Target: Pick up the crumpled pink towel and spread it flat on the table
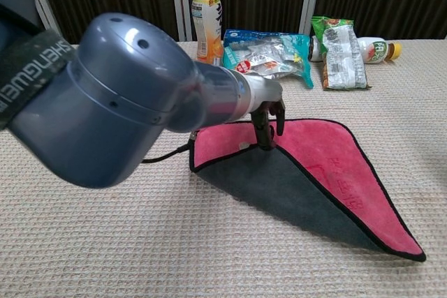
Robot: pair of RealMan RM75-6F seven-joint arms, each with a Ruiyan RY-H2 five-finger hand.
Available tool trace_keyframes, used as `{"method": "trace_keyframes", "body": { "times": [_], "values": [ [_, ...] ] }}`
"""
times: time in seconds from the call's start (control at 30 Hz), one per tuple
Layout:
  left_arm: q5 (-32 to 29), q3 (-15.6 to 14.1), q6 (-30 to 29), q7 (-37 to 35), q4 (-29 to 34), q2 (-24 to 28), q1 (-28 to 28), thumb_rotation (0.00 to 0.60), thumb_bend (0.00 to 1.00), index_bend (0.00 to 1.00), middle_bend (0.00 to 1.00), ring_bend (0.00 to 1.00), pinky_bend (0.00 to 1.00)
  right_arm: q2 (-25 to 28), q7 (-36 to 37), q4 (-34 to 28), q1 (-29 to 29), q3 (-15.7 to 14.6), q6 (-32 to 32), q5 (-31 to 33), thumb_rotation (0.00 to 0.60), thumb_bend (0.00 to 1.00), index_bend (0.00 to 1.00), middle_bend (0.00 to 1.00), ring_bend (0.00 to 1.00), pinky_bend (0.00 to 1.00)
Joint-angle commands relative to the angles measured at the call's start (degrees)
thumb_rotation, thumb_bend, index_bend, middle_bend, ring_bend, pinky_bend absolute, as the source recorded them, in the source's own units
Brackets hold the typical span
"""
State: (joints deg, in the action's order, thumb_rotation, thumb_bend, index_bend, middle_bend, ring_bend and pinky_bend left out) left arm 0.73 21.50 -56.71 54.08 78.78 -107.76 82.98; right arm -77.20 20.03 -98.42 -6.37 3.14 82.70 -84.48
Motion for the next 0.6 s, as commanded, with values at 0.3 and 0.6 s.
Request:
{"method": "trace_keyframes", "body": {
  "times": [0.3, 0.6],
  "values": [
    [-2.9, 1.0, 1.5, 4.3, -3.6, -2.4, 3.0, 0.600, 0.47, 0.32, 0.06, 0.00, 0.12, 0.2, 1.1, 0.7, 0.1, 0.5, -0.1, -0.1, 0.600, 0.39, 0.00, 0.00, 0.00, 0.00],
    [-7.3, 0.2, 1.0, 8.1, -2.1, -0.9, 2.9, 0.600, 0.47, 0.34, 0.06, 0.00, 0.12, 0.2, 0.8, 0.4, 0.5, 0.4, 0.5, -0.7, 0.600, 0.39, 0.00, 0.00, 0.00, 0.00]
  ]
}}
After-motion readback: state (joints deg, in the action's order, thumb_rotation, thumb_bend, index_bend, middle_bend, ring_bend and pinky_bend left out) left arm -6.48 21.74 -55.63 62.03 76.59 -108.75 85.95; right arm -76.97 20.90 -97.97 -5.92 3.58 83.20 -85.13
